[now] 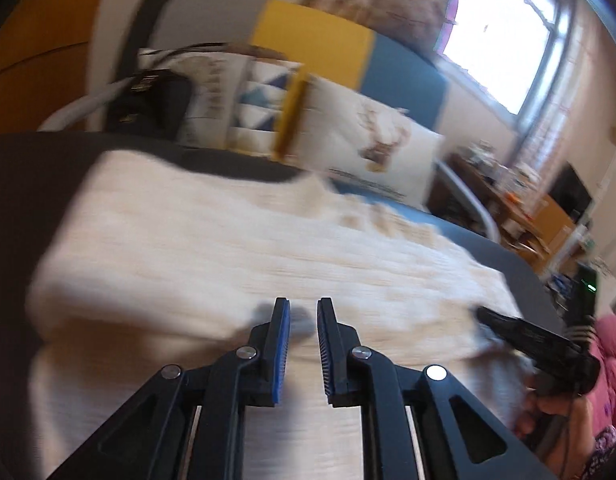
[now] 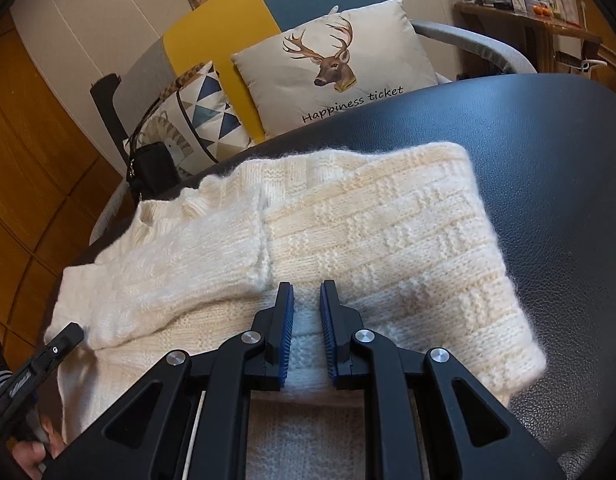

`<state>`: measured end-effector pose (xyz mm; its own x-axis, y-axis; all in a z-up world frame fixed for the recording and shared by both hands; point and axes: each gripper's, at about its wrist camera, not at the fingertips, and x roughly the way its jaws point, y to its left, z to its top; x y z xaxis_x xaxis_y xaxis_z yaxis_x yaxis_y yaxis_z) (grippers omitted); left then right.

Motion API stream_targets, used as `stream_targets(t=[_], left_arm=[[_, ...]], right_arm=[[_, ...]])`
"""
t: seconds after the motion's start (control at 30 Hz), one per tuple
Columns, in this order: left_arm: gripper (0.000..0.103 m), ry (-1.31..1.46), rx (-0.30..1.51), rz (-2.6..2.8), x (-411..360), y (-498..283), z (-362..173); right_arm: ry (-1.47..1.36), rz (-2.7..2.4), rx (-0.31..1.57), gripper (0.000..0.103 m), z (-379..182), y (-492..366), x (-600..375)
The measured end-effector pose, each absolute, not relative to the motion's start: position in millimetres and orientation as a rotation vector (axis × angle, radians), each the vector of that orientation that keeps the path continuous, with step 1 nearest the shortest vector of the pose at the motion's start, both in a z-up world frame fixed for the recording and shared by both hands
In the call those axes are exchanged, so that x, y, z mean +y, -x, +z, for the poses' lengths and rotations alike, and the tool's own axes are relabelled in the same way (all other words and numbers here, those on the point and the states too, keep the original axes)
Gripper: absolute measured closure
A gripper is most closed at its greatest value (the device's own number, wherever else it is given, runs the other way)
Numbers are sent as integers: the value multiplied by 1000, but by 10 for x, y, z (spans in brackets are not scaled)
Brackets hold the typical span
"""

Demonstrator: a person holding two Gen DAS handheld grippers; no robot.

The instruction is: Fold clothes

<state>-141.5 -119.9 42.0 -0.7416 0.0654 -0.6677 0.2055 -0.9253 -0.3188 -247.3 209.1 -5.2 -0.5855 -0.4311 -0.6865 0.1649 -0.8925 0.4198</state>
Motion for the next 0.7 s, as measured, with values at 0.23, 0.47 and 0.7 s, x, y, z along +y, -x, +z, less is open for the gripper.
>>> stream_targets(t=[0.23,0.47,0.7], left_arm=[[90,-1115,523,-2672,-1763,961,341],[90,-1180,208,-2595,-1749,1152,263],[90,-1149,210,-2518,-1767,1292,237]], right_arm=[[-1195,-2516,-416,87,-42,2456,2049],[-1200,-2486,-483,87,-36,2470,2093],[-1231,-2283,-825,49,0,2561,2275]])
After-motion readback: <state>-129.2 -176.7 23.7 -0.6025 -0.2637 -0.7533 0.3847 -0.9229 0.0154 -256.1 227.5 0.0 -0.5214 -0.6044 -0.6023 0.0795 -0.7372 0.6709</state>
